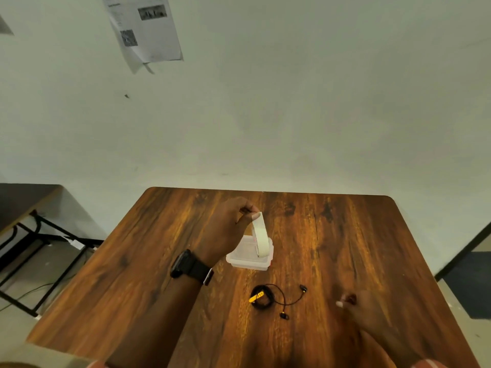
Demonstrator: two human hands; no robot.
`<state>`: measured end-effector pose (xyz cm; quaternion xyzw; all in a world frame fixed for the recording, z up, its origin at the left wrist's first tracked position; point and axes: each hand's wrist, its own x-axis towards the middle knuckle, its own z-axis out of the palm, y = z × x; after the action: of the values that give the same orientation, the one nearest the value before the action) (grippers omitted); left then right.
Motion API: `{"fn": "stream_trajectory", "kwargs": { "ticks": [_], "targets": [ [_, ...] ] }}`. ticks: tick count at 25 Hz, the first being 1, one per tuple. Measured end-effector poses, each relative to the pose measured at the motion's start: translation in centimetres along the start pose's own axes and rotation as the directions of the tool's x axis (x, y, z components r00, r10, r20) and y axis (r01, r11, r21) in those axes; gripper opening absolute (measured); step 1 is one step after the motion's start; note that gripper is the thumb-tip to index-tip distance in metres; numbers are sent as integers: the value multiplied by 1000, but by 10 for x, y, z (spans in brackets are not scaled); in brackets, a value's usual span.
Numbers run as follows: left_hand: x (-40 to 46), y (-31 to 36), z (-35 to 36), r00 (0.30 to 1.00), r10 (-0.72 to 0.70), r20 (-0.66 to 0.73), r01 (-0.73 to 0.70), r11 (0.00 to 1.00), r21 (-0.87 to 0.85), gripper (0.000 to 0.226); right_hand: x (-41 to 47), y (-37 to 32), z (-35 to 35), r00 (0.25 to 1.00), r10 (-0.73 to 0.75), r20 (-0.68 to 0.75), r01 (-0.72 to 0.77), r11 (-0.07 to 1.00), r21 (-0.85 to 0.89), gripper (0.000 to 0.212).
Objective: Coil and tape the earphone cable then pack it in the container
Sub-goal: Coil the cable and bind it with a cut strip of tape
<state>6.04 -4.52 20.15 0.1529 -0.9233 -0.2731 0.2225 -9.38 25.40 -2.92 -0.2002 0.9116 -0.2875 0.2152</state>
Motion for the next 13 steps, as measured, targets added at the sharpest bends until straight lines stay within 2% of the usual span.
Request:
{"fn": "stream_trajectory", "kwargs": {
  "ticks": [2,4,6,9,11,13],
  "targets": [
    [4,-3,-6,1000,17,-9,-17,1000,9,6,12,-11,5,999,37,35,-41,993,111,21],
    [7,-4,-12,1000,7,-9,-7,1000,11,7,6,-61,-11,997,-28,-67,44,970,241,18],
    [8,-3,-18,1000,-21,-18,21,1000,-2,6,6,-94,-27,997,-45,-59,66,905,421,18],
    [9,2,-27,999,-42,-2,42,999,-22,6,-9,-129,-41,991,-51,121,-63,621,781,17],
    [9,5,-35,999,-43,5,43,999,-11,8,-22,-150,-47,976,-149,160,-81,434,897,16],
    [8,10,-42,999,-34,3,34,999,14,12,-33,-164,-49,967,-205,154,-91,290,953,16]
  ]
}}
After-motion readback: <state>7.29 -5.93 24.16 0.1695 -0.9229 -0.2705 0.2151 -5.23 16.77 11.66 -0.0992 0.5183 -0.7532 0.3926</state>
